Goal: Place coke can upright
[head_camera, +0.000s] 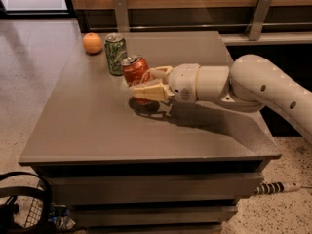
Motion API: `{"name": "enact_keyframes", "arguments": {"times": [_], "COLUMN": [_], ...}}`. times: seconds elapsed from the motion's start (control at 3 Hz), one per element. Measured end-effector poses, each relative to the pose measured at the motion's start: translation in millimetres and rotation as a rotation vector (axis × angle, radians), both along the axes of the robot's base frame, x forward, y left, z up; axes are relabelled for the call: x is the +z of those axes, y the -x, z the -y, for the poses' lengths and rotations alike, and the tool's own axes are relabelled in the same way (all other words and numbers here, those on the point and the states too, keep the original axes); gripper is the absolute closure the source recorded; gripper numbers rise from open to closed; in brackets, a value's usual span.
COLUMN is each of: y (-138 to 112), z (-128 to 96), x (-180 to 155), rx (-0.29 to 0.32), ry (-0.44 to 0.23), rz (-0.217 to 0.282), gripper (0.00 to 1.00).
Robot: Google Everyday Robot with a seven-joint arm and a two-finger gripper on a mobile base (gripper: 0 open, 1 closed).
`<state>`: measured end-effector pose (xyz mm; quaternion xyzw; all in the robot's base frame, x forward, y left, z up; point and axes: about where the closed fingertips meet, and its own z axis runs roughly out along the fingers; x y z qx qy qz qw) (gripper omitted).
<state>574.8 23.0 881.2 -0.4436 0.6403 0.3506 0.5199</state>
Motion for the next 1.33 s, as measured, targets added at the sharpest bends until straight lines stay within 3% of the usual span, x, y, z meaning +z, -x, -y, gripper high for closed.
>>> {"name": "enact_keyframes", "arguments": {"times": [0.67,1.33], "y": [0.4,6.5], "z": [3.1,22.8], "x": [-1.1,-2.9], "rx": [-0.009,-0.074], "ry": [-0.068,-0.101], "rz": [0.007,0.034], "gripper": [1.00,1.00]}}
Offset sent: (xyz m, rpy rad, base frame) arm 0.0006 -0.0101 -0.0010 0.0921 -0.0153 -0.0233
